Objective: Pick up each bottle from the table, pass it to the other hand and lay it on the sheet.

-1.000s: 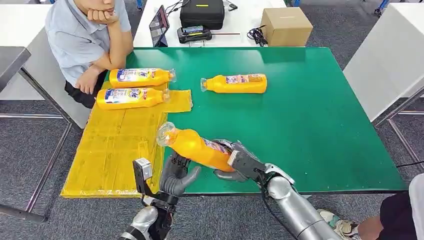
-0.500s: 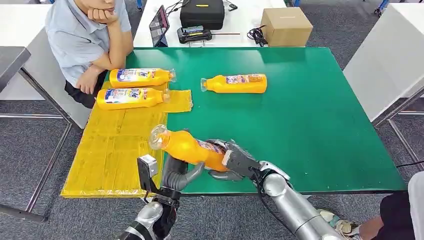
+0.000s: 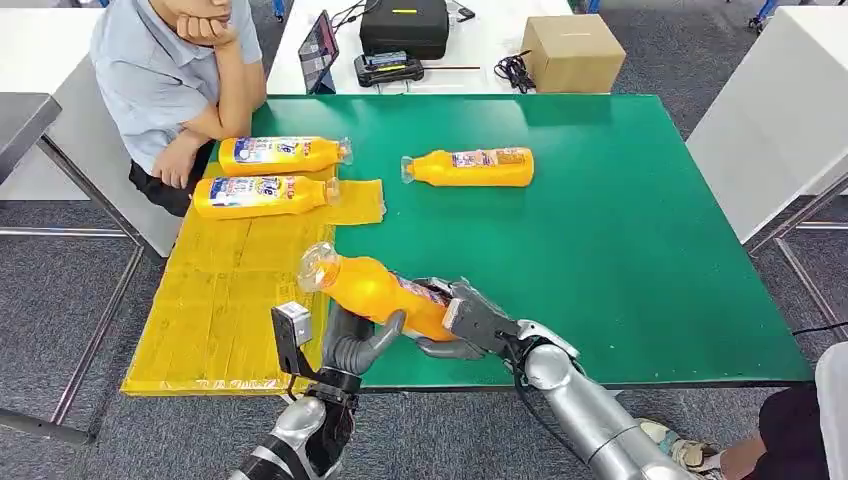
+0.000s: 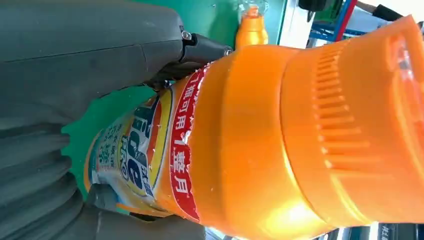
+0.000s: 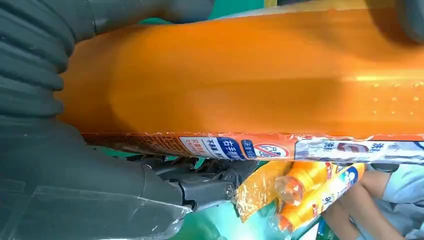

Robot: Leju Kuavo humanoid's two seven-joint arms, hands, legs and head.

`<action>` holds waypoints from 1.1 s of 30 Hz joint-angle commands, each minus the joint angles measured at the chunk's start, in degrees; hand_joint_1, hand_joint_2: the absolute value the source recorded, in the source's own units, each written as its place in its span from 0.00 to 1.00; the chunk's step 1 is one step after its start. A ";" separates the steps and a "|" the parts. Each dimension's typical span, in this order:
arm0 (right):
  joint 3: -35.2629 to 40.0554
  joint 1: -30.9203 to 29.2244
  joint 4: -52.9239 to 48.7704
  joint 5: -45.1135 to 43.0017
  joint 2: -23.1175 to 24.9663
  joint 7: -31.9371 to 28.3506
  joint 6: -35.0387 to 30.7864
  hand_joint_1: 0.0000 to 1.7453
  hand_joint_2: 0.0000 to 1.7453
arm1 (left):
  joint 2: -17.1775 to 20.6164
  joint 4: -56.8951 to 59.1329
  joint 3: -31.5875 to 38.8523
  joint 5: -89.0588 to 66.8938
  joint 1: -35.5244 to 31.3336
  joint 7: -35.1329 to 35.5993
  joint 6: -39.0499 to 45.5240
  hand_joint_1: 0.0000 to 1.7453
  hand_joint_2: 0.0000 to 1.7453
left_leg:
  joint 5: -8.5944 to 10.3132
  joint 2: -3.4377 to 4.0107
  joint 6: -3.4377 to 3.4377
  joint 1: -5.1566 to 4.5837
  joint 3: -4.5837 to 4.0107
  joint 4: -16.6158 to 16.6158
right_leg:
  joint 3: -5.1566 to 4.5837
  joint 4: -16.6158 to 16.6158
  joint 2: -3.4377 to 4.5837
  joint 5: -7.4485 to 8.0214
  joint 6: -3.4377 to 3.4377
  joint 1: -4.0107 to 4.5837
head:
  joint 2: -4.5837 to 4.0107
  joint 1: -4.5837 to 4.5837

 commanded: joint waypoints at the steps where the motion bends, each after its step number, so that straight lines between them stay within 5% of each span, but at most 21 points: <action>1: 1.69 -2.28 4.85 0.26 -0.71 0.28 -0.95 0.57 1.00 | 0.26 1.77 -0.52 -0.54 -2.12 -0.20 0.52 1.00 1.00 | -0.10 0.05 -0.13 0.11 0.17 0.05 | 0.21 -0.02 0.01 -0.06 -0.16 0.12 | 0.00 0.00; 2: 1.21 -1.81 4.83 0.35 -0.77 0.37 -1.56 0.00 1.00 | 0.52 1.70 -0.78 -1.99 -2.14 -0.39 2.49 1.00 1.00 | -0.06 0.02 -0.10 0.08 0.14 0.00 | 0.16 -0.04 -0.01 -0.04 -0.12 0.09 | 0.00 0.00; 9: -2.48 2.03 5.21 1.88 -0.25 0.43 -4.56 0.00 1.00 | 1.98 3.16 -3.36 -17.68 -3.85 2.12 16.76 1.00 1.00 | -0.09 -0.08 -0.13 0.12 0.23 0.01 | 0.29 -0.07 -0.12 -0.09 -0.17 0.13 | 0.00 0.00; 27: -5.36 3.71 6.41 3.81 2.18 -0.85 -4.97 0.00 1.00 | 3.69 -2.92 -0.38 -28.71 -4.16 4.27 18.02 1.00 1.00 | -0.13 0.11 -0.16 0.14 0.19 0.05 | 0.22 -0.02 0.06 -0.07 -0.19 0.15 | 0.00 0.00; 29: -5.95 3.80 6.72 4.11 2.26 -1.38 -5.23 0.00 1.00 | 6.39 -2.70 -1.63 -43.67 -6.18 6.99 28.80 1.00 1.00 | -0.05 0.07 -0.11 0.07 0.08 -0.01 | 0.08 -0.02 0.05 -0.02 -0.13 0.07 | 0.00 0.02; 33: -7.25 3.60 8.21 4.11 2.85 -2.72 -4.22 0.00 1.00 | 6.49 -7.23 12.94 -85.67 -5.47 15.92 29.64 1.00 1.00 | -0.10 0.28 -0.18 0.13 0.14 0.03 | 0.09 0.02 0.24 -0.01 -0.20 0.14 | 0.00 0.00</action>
